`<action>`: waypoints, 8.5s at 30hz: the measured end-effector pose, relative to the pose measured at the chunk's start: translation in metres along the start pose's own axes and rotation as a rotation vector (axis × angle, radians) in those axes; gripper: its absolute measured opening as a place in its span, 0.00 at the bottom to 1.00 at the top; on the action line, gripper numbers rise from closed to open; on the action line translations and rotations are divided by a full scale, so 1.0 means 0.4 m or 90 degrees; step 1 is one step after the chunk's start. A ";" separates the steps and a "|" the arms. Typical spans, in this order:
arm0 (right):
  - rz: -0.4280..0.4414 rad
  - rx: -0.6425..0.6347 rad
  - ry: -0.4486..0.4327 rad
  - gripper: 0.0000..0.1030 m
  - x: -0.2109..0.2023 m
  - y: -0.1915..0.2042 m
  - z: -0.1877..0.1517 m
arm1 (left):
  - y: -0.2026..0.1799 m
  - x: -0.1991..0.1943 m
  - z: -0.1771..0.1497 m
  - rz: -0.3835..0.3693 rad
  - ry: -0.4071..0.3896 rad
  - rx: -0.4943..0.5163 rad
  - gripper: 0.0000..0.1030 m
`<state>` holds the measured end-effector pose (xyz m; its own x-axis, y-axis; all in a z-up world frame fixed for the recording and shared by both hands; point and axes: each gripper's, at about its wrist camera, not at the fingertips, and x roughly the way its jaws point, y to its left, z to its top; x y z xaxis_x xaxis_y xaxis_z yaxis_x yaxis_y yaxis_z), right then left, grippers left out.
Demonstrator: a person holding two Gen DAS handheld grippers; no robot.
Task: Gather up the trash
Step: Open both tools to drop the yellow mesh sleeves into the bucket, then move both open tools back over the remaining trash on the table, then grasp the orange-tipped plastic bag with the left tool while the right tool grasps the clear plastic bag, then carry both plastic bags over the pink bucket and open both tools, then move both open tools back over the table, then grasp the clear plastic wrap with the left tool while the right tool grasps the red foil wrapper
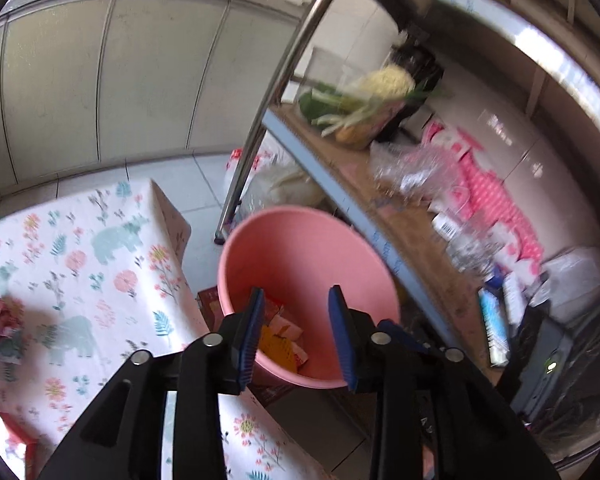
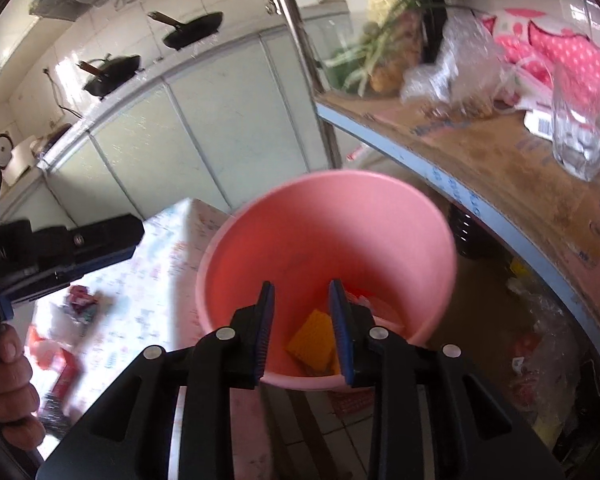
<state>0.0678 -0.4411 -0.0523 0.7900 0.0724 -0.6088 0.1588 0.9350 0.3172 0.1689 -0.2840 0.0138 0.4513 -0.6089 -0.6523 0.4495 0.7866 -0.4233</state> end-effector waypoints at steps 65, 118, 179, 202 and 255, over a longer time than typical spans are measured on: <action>0.269 -0.177 0.110 0.29 -0.102 0.450 -0.137 | 0.481 -0.419 -0.283 0.345 -0.043 -0.036 0.17; 0.323 -0.268 0.132 0.21 0.015 0.629 -0.093 | 0.488 -0.651 -0.270 0.245 -0.194 -0.131 0.07; 0.191 -0.105 0.083 0.42 0.039 0.080 -0.074 | 0.107 -0.308 -0.067 0.143 -0.127 0.038 0.29; 0.123 -0.146 0.075 0.42 -0.011 0.164 -0.128 | 0.462 -0.704 -0.349 0.365 -0.171 -0.139 0.36; 0.245 -0.279 0.069 0.19 0.003 0.487 0.011 | 0.505 -0.556 -0.272 0.272 -0.142 -0.115 0.20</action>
<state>0.1023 -0.2603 0.0119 0.6737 0.4484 -0.5875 -0.4049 0.8889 0.2142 0.0753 0.0214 0.0049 0.7281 -0.2203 -0.6491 0.0568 0.9631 -0.2632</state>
